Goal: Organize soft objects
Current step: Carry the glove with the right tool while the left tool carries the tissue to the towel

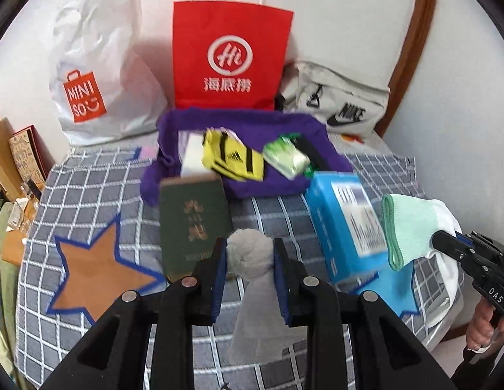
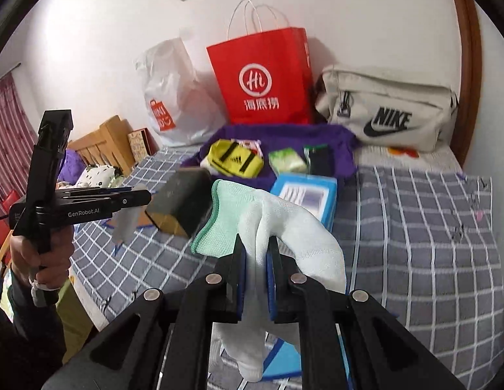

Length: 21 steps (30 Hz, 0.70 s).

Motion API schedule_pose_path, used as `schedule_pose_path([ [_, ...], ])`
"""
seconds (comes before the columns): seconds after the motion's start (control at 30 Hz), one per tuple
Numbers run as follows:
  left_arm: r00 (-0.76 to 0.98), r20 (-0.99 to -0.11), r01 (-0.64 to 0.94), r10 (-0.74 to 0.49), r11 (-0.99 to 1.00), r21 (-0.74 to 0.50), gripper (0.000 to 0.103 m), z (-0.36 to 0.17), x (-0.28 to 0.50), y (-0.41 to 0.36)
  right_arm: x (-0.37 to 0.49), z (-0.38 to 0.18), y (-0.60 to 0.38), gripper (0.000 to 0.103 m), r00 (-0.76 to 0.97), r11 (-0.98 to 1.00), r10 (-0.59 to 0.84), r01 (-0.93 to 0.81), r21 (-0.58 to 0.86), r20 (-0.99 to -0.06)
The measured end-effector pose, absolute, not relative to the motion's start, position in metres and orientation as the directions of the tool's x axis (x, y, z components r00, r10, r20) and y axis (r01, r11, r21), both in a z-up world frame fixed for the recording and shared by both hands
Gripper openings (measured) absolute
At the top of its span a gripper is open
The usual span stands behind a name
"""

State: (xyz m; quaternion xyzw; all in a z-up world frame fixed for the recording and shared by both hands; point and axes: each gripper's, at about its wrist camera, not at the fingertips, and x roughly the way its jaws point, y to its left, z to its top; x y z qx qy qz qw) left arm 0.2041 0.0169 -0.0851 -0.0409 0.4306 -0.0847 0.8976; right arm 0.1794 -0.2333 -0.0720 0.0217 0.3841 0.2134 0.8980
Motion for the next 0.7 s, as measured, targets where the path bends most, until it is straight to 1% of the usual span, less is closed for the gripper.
schedule_pose_path([
  [0.4,0.659,-0.737,0.07,-0.148,0.988,-0.136,0.026,-0.056,0.258,0.04,0.247,-0.039,-0.228,0.011,0.66,0.926,0.358,-0.34,0.162,-0.66],
  [0.6,0.67,-0.73,0.029,-0.138,0.987,-0.16,0.026,-0.05,0.284,0.055,0.285,-0.037,-0.225,0.011,0.659,0.925,0.372,-0.324,0.199,-0.654],
  [0.7,0.671,-0.732,0.013,-0.121,0.988,-0.151,0.026,-0.047,0.296,0.062,0.307,-0.037,-0.219,0.011,0.652,0.919,0.385,-0.332,0.212,-0.653],
])
